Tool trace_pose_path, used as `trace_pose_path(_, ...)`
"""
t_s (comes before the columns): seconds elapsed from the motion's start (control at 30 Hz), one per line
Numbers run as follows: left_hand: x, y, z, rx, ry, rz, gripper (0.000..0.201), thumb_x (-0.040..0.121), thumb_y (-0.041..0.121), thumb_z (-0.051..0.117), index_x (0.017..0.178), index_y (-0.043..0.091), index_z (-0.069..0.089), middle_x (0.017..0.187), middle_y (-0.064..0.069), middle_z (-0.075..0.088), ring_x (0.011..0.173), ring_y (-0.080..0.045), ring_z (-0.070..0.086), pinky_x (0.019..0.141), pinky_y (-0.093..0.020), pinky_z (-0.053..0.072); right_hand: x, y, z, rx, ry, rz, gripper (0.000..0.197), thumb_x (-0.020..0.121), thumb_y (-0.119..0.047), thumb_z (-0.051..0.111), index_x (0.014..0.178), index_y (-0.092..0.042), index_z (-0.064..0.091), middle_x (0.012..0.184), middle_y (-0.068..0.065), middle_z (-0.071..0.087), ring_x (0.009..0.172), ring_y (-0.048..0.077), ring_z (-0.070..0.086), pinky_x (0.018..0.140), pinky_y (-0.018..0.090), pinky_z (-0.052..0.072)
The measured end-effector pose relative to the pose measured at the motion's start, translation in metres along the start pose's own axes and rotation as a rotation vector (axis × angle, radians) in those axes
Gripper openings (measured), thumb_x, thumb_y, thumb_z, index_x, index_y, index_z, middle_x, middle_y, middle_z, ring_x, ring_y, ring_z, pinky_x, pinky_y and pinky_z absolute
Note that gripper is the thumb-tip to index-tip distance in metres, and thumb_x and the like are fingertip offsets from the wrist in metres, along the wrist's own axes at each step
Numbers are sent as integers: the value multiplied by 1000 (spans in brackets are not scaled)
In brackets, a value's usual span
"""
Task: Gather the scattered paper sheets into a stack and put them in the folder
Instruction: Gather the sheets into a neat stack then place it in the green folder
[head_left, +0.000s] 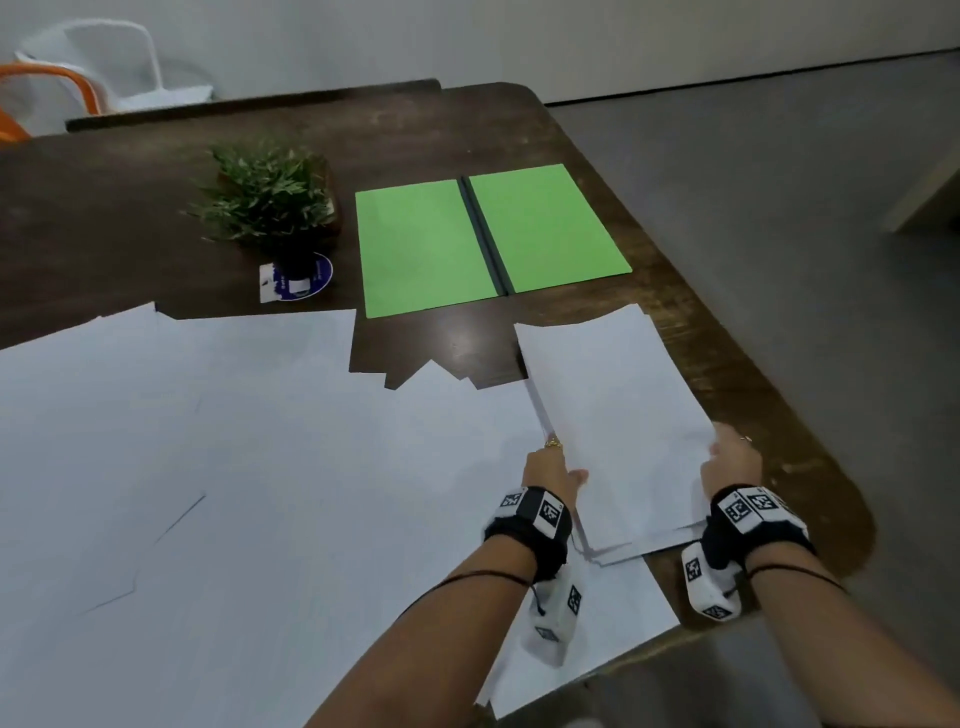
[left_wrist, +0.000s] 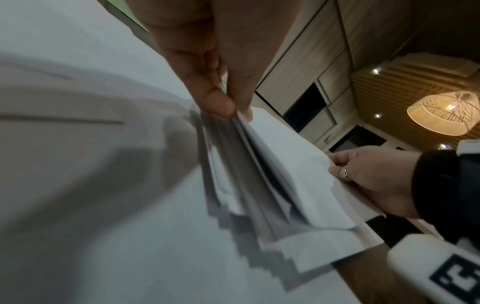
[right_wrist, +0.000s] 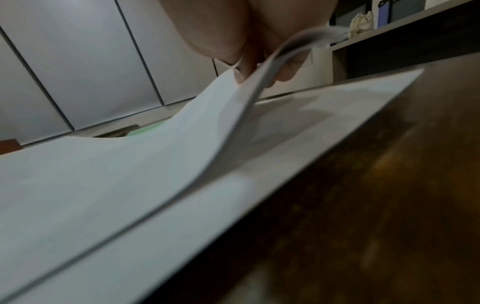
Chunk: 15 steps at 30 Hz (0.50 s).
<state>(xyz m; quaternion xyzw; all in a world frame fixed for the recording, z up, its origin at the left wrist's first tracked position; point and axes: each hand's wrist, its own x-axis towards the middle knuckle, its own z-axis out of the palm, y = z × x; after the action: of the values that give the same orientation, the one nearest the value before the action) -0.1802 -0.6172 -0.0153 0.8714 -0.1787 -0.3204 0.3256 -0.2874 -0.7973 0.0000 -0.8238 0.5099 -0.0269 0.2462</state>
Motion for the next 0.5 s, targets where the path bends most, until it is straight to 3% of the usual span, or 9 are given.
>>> trace_pose_path(0.1,-3,-3,6,36,-43,-12,81,91,28,60,149,2,11,125,-18,55,109,-28,57,85,-28,47,3,11,4,-108,-5,-11,43,85,4,48,128,-1,48,120,25,50,112,39,46,91,41,40)
trace_pose_path(0.2,-17,-8,-2,-47,-1,10,99,87,39,62,149,19,-13,146,-14,33,127,-28,44,102,-33,40,-5,6,5,-219,-15,-59,60,90,-19,57,143,-9,32,140,18,36,124,35,32,101,41,33)
trace_pose_path(0.3,-36,-23,-29,-81,153,76,97,86,40,64,149,28,-9,147,-12,24,123,-28,47,98,-33,42,-22,-20,12,-141,-28,-268,58,91,-19,57,143,-11,33,146,14,31,134,32,24,108,39,28)
trace_pose_path(0.4,-53,-65,-70,77,309,144,91,84,29,68,150,23,6,134,-14,30,117,-29,43,101,-33,39,-57,-56,30,-25,-118,-574,42,90,-11,58,132,-8,51,137,14,44,128,32,35,106,33,30)
trace_pose_path(0.5,-77,-124,-116,313,350,16,94,78,34,73,150,23,13,143,-14,20,127,-31,29,104,-36,35,-102,-91,64,42,-308,-823,31,89,-5,57,119,-6,62,128,14,54,122,31,45,101,24,30)
